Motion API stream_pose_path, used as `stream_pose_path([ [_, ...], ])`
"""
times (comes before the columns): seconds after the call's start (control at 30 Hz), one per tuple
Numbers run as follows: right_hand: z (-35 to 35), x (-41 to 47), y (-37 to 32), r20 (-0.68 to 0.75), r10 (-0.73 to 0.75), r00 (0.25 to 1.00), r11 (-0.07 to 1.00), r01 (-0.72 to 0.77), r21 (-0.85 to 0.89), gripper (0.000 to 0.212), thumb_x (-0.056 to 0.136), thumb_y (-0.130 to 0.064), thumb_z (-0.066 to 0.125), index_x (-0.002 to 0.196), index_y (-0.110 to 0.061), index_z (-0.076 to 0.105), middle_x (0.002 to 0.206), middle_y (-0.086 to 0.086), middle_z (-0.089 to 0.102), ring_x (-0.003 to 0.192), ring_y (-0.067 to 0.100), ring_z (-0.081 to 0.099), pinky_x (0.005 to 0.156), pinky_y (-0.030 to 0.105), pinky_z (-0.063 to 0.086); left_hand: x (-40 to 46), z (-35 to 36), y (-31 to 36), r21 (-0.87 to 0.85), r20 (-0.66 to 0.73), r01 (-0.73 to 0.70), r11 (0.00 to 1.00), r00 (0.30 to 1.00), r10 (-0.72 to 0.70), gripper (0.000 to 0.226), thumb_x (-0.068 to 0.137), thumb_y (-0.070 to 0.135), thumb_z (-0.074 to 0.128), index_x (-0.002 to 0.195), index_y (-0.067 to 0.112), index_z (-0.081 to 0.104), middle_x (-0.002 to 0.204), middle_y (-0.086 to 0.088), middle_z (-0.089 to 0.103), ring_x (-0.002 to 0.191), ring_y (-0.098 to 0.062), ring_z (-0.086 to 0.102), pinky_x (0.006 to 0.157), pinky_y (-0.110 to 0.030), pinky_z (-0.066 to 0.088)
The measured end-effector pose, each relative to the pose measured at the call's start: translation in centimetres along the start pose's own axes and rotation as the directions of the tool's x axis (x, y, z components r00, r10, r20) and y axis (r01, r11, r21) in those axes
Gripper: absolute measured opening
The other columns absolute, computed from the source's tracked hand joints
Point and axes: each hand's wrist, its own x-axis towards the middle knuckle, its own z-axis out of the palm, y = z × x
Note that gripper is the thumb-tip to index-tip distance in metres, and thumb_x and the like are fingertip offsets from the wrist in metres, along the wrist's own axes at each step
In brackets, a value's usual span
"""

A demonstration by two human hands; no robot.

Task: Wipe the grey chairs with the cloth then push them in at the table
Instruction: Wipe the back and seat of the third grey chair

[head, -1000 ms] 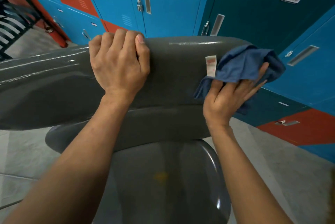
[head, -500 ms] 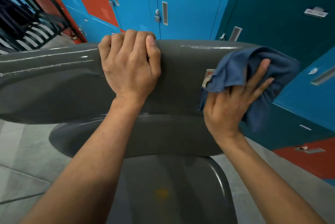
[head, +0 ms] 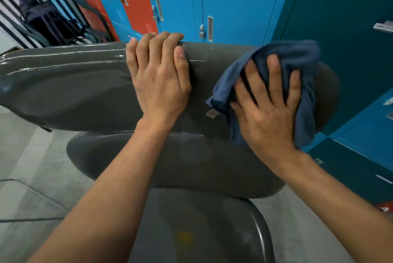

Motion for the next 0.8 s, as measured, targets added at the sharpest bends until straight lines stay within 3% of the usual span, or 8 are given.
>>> stream_pose_path([
  [0.13,1.0,2.5,-2.3,-0.104,0.072,0.992,0.995,-0.079,-0.064,0.047,0.107,-0.031,0.049,0.151,-0.014,0.047,0.159,0.007,0.039,0.146,0.044,0.034,0.119,0.064,0.015,0.0,0.0,0.1,-0.004,0.008,0.003,1.000,1.000,-0.003,0.041,0.110,0.029,0.030,0.123,0.017,0.067,0.123,-0.003,0.066,0.125,-0.030,0.056,0.120,-0.050,0.028],
  [0.2,2.7,0.2,-3.1,-0.047,-0.077,0.996,0.995,0.074,-0.061,0.047,0.103,-0.017,0.053,0.150,-0.013,0.047,0.159,0.009,0.037,0.146,0.042,0.030,0.122,0.061,0.005,0.0,-0.1,0.2,-0.010,0.008,0.006,1.000,1.000,-0.006,0.040,0.109,0.029,0.031,0.123,0.017,0.066,0.123,-0.002,0.066,0.125,-0.030,0.055,0.120,-0.050,0.028],
  [0.27,4.4,-3.4,-3.3,0.071,-0.288,0.955,0.954,0.293,-0.069,0.055,0.097,-0.007,0.046,0.152,-0.011,0.040,0.164,0.008,0.028,0.148,0.038,0.019,0.123,0.054,-0.008,-0.1,-0.3,0.0,-0.022,0.017,0.002,1.000,1.000,-0.001,0.040,0.109,0.030,0.031,0.124,0.018,0.066,0.125,-0.002,0.065,0.126,-0.029,0.055,0.120,-0.049,0.027],
  [0.37,5.0,-5.9,-3.2,0.173,-0.410,0.896,0.896,0.431,-0.106,0.063,0.095,-0.004,0.044,0.156,-0.015,0.033,0.163,0.002,0.023,0.150,0.031,0.017,0.122,0.047,0.000,-0.1,-0.7,-0.4,-0.032,0.061,-0.021,0.999,0.998,0.023,0.040,0.110,0.031,0.031,0.129,0.018,0.063,0.129,-0.002,0.063,0.129,-0.028,0.052,0.122,-0.048,0.023],
  [0.5,2.9,-3.5,-2.0,0.103,-0.252,0.962,0.967,0.256,-0.020,0.064,0.092,-0.012,0.072,0.151,-0.016,0.047,0.160,0.002,0.031,0.156,0.020,0.003,0.125,0.041,-0.006,-0.3,-1.1,-1.5,-0.017,0.082,-0.106,0.994,0.991,0.107,0.041,0.111,0.034,0.032,0.138,0.019,0.060,0.137,-0.001,0.061,0.134,-0.027,0.050,0.124,-0.045,0.022],
  [0.6,0.7,0.8,-1.1,0.056,-0.154,0.986,0.986,0.157,-0.052,0.056,0.103,-0.029,0.058,0.155,-0.016,0.040,0.162,0.006,0.029,0.153,0.031,0.017,0.123,0.050,-0.003,-0.4,-0.8,-1.9,-0.022,0.060,-0.121,0.992,0.991,0.122,0.040,0.111,0.033,0.035,0.138,0.018,0.060,0.137,-0.002,0.061,0.133,-0.028,0.051,0.122,-0.046,0.025],
  [0.7,0.2,4.0,-2.1,0.037,-0.038,0.999,0.995,0.041,-0.096,0.054,0.109,-0.039,0.042,0.157,-0.015,0.034,0.164,0.008,0.031,0.151,0.039,0.024,0.120,0.062,0.009,-0.4,-0.3,-1.5,-0.041,0.011,-0.100,0.994,0.995,0.100,0.039,0.110,0.030,0.037,0.134,0.016,0.064,0.132,-0.002,0.064,0.130,-0.028,0.054,0.120,-0.047,0.029],
  [0.8,1.0,4.9,-3.6,-0.023,0.004,1.000,0.995,-0.007,-0.104,0.050,0.109,-0.037,0.041,0.152,-0.012,0.045,0.159,0.008,0.040,0.149,0.036,0.031,0.119,0.063,0.014,-0.5,-0.2,-1.7,-0.085,-0.017,-0.100,0.991,0.995,0.099,0.038,0.110,0.028,0.038,0.133,0.016,0.065,0.131,-0.002,0.065,0.130,-0.026,0.055,0.119,-0.045,0.030],
])
